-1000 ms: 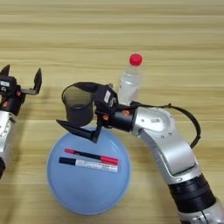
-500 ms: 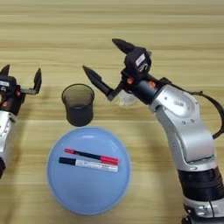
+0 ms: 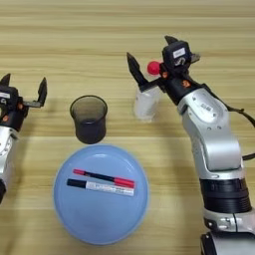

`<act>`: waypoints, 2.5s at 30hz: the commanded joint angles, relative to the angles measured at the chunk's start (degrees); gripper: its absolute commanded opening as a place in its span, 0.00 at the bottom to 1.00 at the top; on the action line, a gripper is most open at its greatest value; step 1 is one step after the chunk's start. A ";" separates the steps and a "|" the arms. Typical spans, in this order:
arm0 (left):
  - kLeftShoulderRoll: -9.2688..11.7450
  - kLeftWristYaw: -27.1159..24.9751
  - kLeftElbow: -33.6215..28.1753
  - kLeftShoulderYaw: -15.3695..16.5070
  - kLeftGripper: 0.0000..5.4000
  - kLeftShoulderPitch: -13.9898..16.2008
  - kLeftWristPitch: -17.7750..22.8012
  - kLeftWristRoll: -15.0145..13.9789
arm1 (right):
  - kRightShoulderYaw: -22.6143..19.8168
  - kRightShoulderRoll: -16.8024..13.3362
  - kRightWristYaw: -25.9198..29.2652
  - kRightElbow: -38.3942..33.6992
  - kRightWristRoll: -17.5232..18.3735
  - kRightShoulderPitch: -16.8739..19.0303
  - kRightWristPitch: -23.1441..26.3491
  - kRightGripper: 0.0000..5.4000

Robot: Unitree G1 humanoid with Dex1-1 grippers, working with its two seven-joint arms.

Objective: Move the objects on the table

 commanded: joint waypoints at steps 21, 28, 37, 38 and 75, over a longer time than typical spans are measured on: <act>0.15 -0.25 0.40 -0.05 1.00 -0.58 -0.57 0.08 | -0.76 1.65 0.96 24.38 -1.49 -7.23 -5.69 1.00; 0.10 -0.24 0.39 -0.06 1.00 -0.61 -0.57 0.08 | -0.52 1.93 2.06 27.13 -1.34 -7.50 -6.39 0.94; 0.10 -0.21 0.34 -0.06 1.00 -0.56 -0.55 0.10 | -0.42 2.38 3.28 29.54 -1.38 -7.71 -6.85 0.73; 0.11 -0.21 0.35 -0.06 1.00 -0.57 -0.55 0.10 | -0.41 2.39 3.36 29.84 -1.41 -7.75 -6.95 0.71; 0.18 -0.22 0.84 0.03 1.00 -1.03 -0.59 0.10 | -0.37 0.01 7.57 13.62 0.02 -2.40 -5.00 0.51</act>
